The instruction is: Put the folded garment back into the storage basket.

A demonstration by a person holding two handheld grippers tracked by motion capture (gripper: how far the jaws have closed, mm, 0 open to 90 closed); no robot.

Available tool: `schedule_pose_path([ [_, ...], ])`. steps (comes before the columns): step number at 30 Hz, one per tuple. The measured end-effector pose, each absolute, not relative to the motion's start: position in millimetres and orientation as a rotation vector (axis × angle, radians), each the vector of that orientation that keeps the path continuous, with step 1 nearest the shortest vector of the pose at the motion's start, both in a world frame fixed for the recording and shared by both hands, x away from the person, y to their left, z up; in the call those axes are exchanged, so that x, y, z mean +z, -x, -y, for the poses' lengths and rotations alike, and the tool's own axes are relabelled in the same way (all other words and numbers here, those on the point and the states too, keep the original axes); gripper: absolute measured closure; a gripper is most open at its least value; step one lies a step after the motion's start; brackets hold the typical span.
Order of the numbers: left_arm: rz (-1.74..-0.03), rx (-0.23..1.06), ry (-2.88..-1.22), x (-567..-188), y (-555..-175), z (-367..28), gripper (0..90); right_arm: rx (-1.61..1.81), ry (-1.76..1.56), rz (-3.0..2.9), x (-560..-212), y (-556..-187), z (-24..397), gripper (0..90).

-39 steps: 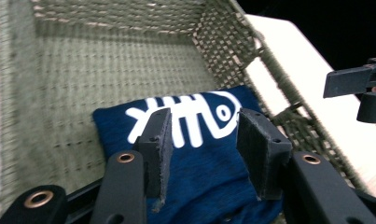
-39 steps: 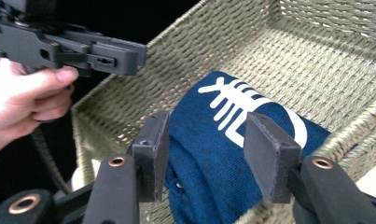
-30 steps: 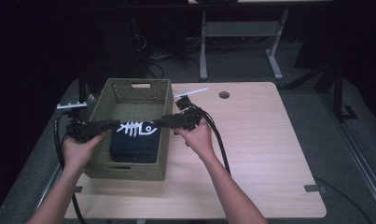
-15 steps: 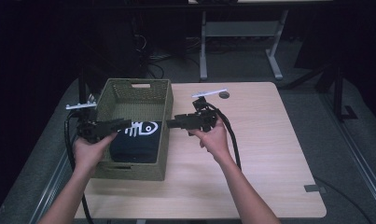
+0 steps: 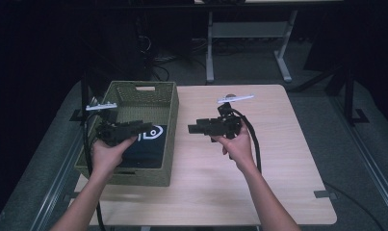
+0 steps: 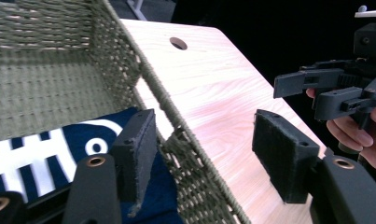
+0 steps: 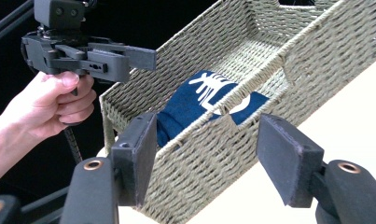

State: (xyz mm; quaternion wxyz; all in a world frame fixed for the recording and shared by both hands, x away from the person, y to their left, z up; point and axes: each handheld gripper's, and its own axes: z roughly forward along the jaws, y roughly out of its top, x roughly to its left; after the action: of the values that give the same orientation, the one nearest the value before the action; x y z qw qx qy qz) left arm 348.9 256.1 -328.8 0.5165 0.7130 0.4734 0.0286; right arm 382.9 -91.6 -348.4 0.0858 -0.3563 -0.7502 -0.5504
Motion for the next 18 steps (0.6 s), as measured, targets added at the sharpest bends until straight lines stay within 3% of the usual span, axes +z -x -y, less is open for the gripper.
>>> schedule_pose_path([
  [18,-1.076,0.029,-1.722,-330,-352,-219,29.0,-1.657,1.158,2.206,-365,-374,147,34.9],
])
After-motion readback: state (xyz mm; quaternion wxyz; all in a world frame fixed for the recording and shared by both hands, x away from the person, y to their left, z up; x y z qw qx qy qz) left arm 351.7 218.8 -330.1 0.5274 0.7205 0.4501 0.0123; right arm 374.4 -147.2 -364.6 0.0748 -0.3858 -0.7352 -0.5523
